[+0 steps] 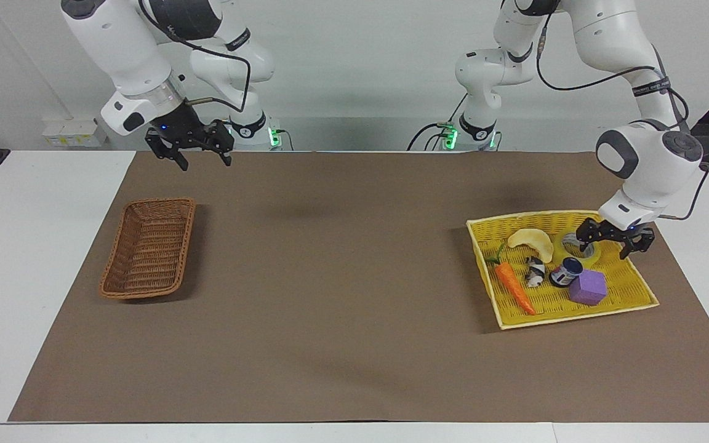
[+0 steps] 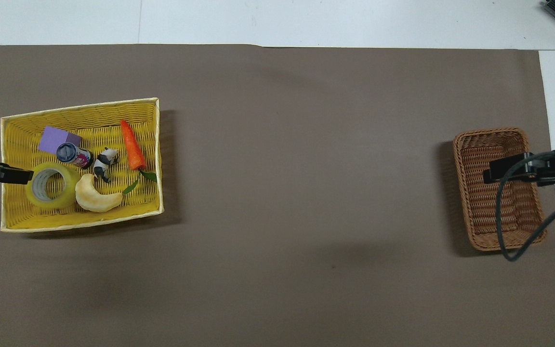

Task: Move tape to another basket
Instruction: 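Grasp the yellow tape roll with the left gripper while the right gripper approaches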

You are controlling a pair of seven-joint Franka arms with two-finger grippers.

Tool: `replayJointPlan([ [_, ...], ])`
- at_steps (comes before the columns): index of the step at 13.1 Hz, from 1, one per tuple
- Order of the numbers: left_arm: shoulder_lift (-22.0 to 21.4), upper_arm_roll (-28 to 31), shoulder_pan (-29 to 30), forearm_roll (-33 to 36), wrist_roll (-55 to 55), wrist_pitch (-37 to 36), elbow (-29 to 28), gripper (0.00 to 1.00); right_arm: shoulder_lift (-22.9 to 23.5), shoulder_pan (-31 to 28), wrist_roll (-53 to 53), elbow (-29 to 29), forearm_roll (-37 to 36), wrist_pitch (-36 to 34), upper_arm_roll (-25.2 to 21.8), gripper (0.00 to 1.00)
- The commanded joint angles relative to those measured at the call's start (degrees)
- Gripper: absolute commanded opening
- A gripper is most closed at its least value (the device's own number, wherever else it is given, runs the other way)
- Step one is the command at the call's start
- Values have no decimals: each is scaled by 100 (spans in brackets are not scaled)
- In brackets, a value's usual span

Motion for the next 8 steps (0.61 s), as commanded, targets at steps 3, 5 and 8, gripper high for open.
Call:
replayJointPlan([
  [3, 88, -21, 186, -37, 435, 227, -129, 100, -114, 312, -251, -447, 445, 527, 3, 100],
  [5, 26, -39, 335, -45, 637, 78, -226, 100, -44, 331, -269, -483, 480, 571, 3, 100],
  [8, -44, -83, 406, -246, 796, -371, -235, 100, -70, 331, -242, -597, 481, 711, 3, 100],
])
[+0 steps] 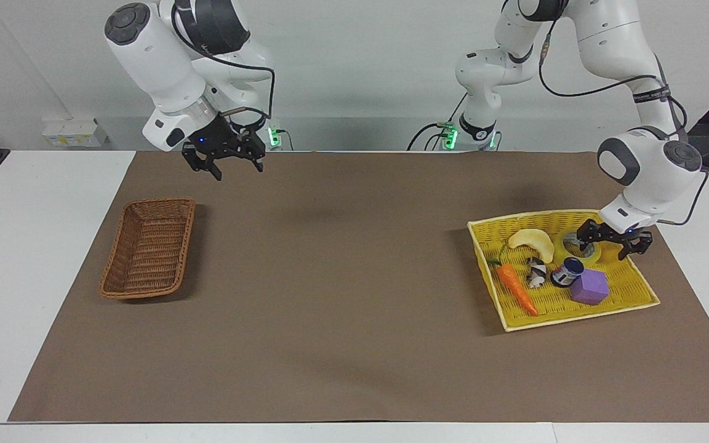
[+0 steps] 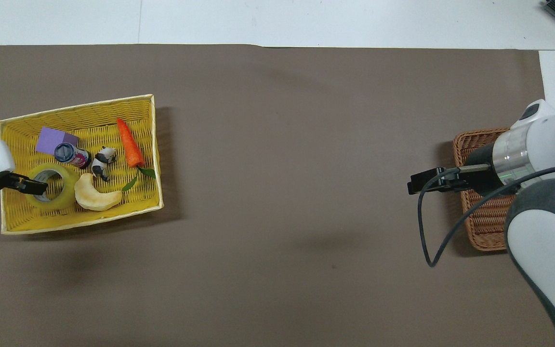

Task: Move tape to another basket
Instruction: 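Grasp the yellow tape roll with the left gripper while the right gripper approaches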

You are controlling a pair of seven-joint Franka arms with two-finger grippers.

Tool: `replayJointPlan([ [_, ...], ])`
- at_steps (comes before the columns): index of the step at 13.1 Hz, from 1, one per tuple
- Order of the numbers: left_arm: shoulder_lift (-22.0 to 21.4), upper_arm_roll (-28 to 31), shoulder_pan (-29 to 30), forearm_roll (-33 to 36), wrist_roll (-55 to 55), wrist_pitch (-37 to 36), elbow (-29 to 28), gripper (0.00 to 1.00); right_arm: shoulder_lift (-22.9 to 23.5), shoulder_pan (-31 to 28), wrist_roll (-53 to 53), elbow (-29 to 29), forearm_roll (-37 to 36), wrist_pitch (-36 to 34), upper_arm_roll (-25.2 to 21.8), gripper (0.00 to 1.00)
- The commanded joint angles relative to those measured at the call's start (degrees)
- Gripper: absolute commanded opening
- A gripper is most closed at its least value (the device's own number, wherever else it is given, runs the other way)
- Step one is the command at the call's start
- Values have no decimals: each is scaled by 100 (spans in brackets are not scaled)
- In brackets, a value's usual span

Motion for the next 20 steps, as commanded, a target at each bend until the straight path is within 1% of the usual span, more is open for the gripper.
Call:
replayJointPlan([
  [1, -130, -56, 82, -209, 209, -217, -168, 100, -84, -55, -210, -190, 180, 181, -5, 100],
  [2, -139, -56, 64, -209, 210, -217, -186, 100, -84, -55, -211, -190, 180, 181, -5, 100],
  [4, -244, -56, 55, -218, 210, -209, -404, 100, -84, -55, -184, -190, 189, 172, -5, 100],
  [5, -288, -56, 47, -235, 210, -209, -466, 80, -84, -55, -184, -190, 197, 164, -5, 100],
  [6, -288, -56, 47, -227, 210, -209, -467, 41, -84, -64, -193, -190, 267, 164, -5, 100],
  [7, -280, -56, 47, -227, 218, -209, -441, 15, -84, -64, -193, -190, 390, 164, -5, 100],
  [8, -262, -56, 47, -227, 218, -209, -388, 0, -84, -64, -193, -199, 408, 155, -5, 100],
  [11, -262, -65, -6, -235, 201, -313, -178, 0, -58, -64, -175, -251, 610, 181, -5, 100],
  [13, -288, -74, -41, -236, 175, -620, 120, 0, 3, -64, -158, -322, 785, 268, -5, 100],
  [15, -323, -109, -50, -244, 131, -963, 454, 0, 38, 6, -149, -436, 1110, 462, -5, 100],
  [16, -393, -144, -68, -340, 104, -1199, 639, 0, 82, 128, -149, -515, 1338, 567, -5, 100],
  [17, -455, -144, -137, -593, 26, -1419, 797, 0, 161, 138, -158, -542, 1618, 620, -5, 100],
  [18, -560, -144, -155, -779, -79, -1543, 886, 0, 196, 164, -175, -568, 1813, 664, -5, 100],
  [20, -788, -327, -156, -921, -474, -1720, 922, 0, 337, 348, -175, -577, 2147, 804, -5, 100],
])
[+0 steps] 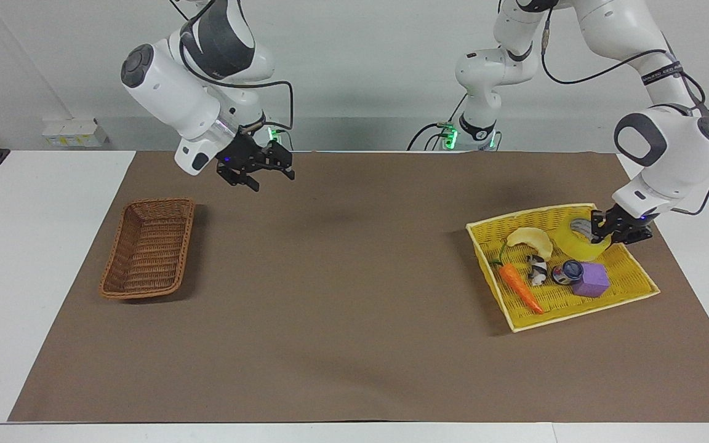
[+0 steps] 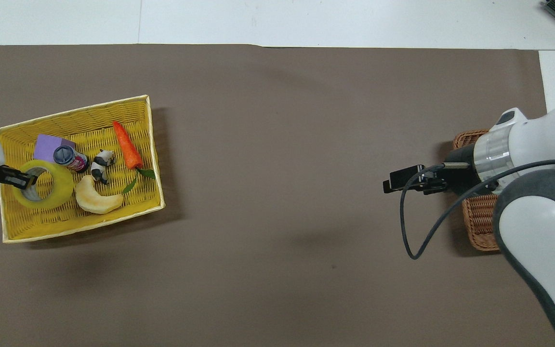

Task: Move tape to another basket
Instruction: 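Grasp the yellow tape roll with the left gripper while the right gripper approaches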

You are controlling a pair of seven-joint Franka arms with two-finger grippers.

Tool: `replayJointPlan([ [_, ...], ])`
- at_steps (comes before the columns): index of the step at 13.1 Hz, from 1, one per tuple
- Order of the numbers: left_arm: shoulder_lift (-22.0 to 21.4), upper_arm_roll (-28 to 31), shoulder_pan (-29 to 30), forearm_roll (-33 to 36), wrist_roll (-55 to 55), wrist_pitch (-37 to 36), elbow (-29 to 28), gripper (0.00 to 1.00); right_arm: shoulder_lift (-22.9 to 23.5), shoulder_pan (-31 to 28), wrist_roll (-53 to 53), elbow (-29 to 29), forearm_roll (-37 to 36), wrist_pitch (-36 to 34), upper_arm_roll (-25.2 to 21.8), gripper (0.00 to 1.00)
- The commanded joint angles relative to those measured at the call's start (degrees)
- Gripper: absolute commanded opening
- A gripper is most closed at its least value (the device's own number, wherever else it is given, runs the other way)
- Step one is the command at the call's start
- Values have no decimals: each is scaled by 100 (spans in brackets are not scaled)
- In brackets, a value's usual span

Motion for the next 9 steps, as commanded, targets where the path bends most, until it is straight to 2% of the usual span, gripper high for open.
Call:
replayJointPlan([
  [1, -376, -234, -67, -169, -617, -320, 53, 0, 143, 222, -175, -128, 559, 376, -6, 100],
  [5, -395, -990, -189, -169, -2093, -189, 36, 0, 319, 1021, 17, -295, 1305, 1359, -6, 100],
  [9, -299, -1000, -1005, -169, -3342, 171, -17, 0, 723, 1830, 343, -242, 2053, 2519, -6, 100],
])
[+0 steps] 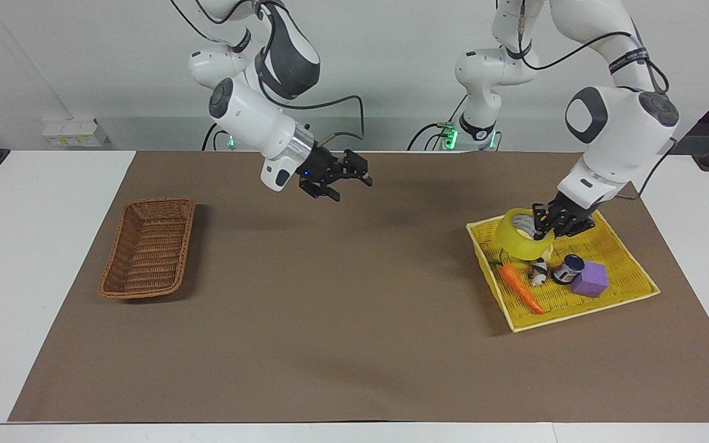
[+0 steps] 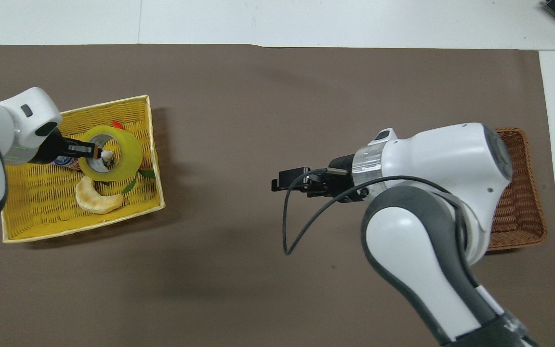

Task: Move tape to another basket
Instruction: 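Lift the tape with the left gripper while the right gripper reaches it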

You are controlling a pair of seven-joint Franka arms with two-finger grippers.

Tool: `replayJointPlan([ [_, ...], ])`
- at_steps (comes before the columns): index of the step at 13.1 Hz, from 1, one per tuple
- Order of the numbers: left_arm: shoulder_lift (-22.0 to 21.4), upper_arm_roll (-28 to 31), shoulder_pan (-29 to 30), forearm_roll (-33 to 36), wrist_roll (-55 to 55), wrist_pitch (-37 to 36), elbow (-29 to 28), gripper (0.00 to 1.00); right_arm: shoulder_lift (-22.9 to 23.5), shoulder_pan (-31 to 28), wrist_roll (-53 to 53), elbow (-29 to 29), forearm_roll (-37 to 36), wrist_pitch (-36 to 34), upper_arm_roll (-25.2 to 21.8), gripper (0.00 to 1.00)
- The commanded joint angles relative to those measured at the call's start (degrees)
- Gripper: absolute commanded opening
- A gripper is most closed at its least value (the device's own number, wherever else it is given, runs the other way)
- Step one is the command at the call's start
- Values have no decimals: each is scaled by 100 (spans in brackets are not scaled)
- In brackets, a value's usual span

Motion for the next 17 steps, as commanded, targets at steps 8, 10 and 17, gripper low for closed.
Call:
replayJointPlan([
  [8, 324, 73, -1596, -665, -1529, 1083, -301, 0, 1134, 955, 311, 602, 294, 1912, -24, 100],
  [10, 324, 73, -1816, -666, -1916, 1249, -301, 0, 1213, 911, 231, 628, 205, 1929, -33, 100],
  [17, 332, 73, -1967, -674, -2155, 1320, -257, 0, 1468, 805, -15, 655, 109, 2079, -77, 100],
])
